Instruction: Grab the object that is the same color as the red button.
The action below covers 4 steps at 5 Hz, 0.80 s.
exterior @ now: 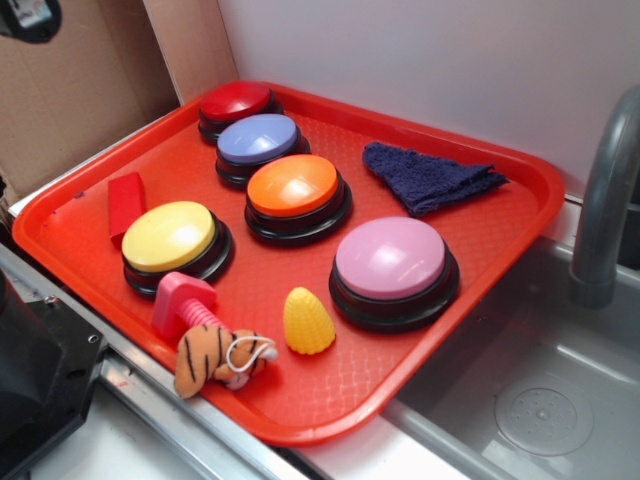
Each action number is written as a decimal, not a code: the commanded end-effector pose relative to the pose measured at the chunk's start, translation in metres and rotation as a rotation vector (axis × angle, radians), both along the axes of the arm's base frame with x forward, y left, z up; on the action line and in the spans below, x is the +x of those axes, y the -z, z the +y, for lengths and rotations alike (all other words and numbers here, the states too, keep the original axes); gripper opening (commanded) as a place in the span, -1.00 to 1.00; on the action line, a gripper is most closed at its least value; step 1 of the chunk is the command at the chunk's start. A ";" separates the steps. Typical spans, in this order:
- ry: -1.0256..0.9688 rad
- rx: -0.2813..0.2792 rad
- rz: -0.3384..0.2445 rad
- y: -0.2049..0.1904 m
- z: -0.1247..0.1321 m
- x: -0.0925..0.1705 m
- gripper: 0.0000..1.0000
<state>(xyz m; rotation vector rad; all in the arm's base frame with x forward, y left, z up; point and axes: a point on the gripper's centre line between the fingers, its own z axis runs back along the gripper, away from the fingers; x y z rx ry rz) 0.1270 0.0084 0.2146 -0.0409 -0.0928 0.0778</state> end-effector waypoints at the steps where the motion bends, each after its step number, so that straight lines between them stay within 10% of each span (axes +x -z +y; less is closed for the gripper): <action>1: -0.262 0.020 0.008 0.050 0.044 0.015 1.00; 4: -0.707 0.100 0.040 0.150 0.101 0.033 1.00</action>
